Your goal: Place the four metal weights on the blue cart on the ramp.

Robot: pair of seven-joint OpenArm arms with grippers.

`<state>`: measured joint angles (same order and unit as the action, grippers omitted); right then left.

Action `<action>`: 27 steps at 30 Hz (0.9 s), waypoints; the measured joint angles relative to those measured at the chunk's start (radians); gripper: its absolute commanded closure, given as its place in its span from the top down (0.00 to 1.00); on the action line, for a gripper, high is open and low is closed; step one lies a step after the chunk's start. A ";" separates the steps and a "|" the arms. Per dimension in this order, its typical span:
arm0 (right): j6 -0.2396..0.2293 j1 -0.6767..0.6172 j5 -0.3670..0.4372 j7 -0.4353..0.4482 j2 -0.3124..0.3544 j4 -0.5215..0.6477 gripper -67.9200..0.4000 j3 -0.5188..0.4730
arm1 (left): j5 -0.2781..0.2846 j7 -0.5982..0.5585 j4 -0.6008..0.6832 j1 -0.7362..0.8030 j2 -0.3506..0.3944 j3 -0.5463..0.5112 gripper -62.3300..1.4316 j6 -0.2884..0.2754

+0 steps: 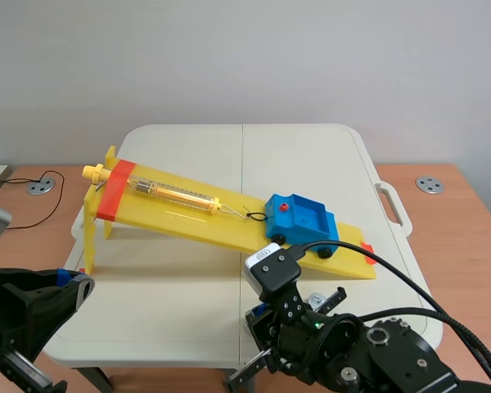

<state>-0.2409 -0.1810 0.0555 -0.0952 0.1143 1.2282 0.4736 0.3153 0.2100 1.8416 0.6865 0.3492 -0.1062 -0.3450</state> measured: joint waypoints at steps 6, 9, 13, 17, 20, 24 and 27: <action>-0.002 -0.050 0.043 -0.083 0.074 0.139 0.02 -0.003 | 0.000 0.000 0.000 0.000 0.000 0.000 0.07 0.000; -0.002 -0.112 0.050 -0.094 0.120 0.249 0.01 -0.027 | 0.000 0.000 0.000 0.000 0.000 0.000 0.07 0.000; -0.002 -0.200 0.094 -0.098 0.155 0.369 0.01 -0.085 | 0.000 0.000 0.000 0.000 0.000 0.000 0.07 0.000; -0.003 -0.269 0.157 -0.113 0.161 0.457 0.01 -0.167 | 0.000 0.000 0.000 0.000 0.000 0.000 0.07 0.000; -0.004 -0.303 0.229 -0.126 0.160 0.508 0.01 -0.237 | 0.000 0.000 0.000 0.000 0.000 0.000 0.07 0.000; -0.023 -0.316 0.336 -0.154 0.159 0.554 0.01 -0.337 | 0.000 0.000 0.000 0.000 0.000 0.000 0.07 0.000; -0.035 -0.316 0.430 -0.174 0.142 0.575 0.01 -0.426 | 0.000 0.000 0.000 0.000 0.000 0.000 0.07 0.000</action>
<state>-0.2764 -0.4969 0.4858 -0.2691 0.2558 1.8027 0.0475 0.3153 0.2100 1.8416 0.6865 0.3492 -0.1062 -0.3450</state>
